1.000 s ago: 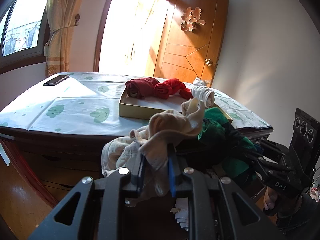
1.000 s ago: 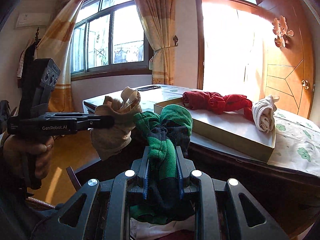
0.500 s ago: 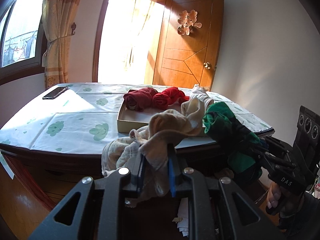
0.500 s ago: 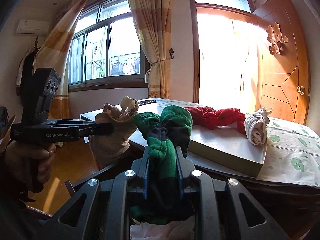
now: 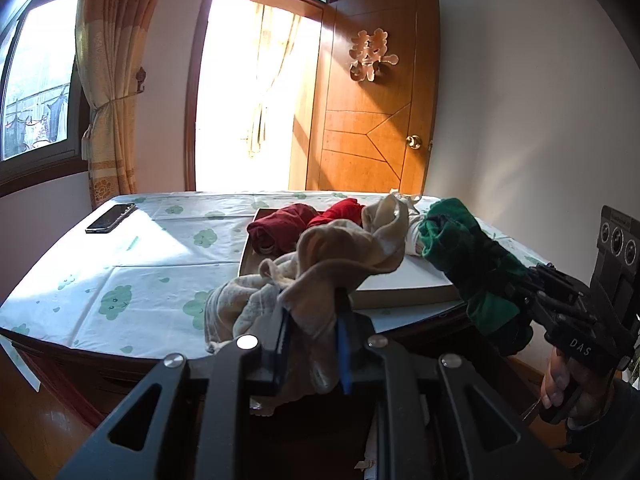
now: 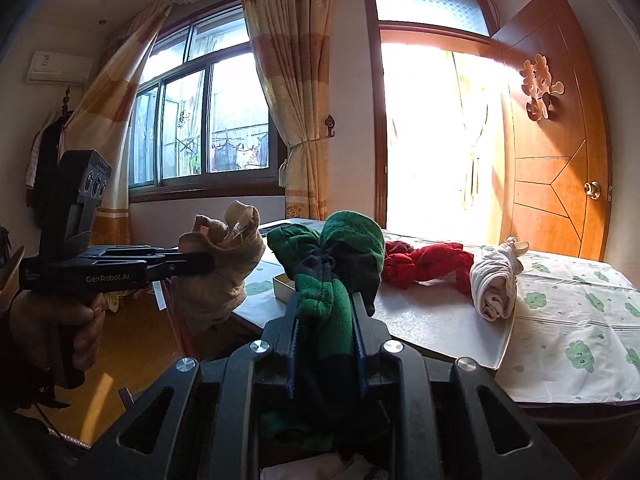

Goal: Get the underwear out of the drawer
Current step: 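Lift the beige underwear and green garment up out of the drawer with both tools, then lower the beige underwear and green garment into the beige tray with both tools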

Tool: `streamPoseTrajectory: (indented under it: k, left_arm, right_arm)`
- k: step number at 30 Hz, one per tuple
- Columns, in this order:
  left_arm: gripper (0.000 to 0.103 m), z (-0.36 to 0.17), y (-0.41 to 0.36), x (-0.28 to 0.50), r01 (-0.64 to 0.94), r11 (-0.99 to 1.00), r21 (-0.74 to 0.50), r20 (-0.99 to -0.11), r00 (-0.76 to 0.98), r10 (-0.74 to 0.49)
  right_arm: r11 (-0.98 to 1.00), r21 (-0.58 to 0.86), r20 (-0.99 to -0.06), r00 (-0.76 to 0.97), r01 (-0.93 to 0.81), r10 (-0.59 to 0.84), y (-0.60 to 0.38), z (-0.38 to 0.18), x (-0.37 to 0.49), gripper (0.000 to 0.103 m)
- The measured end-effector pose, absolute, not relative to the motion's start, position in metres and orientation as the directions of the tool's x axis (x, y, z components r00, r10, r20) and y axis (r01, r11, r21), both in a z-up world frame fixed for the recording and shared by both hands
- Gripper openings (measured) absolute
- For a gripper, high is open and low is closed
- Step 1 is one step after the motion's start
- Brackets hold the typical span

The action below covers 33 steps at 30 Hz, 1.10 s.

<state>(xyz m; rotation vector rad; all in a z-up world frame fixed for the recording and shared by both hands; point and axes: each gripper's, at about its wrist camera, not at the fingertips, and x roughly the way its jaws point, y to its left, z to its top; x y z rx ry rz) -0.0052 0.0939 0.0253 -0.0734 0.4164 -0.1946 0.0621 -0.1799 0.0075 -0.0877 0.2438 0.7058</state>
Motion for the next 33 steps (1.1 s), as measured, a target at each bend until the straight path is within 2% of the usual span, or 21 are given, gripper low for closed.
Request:
streamPoseTrajectory:
  k: [19, 23, 33]
  left_arm:
    - [0.018, 0.057, 0.091, 0.051, 0.174, 0.984, -0.043, -0.395, 0.902, -0.177]
    - [0.018, 0.062, 0.088, 0.07, 0.176, 0.984, -0.021, -0.403, 0.899, -0.17]
    - [0.018, 0.06, 0.082, 0.133, 0.188, 0.979, -0.074, -0.46, 0.865, -0.201]
  right_arm:
    - [0.785, -0.029, -0.222, 0.77, -0.618, 0.598, -0.185, 0.035, 0.102, 0.023]
    - [0.795, -0.022, -0.233, 0.777, -0.606, 0.585, -0.186, 0.038, 0.121, 0.023]
    - [0.831, 0.032, -0.29, 0.79, -0.556, 0.54, -0.192, 0.044, 0.18, 0.023]
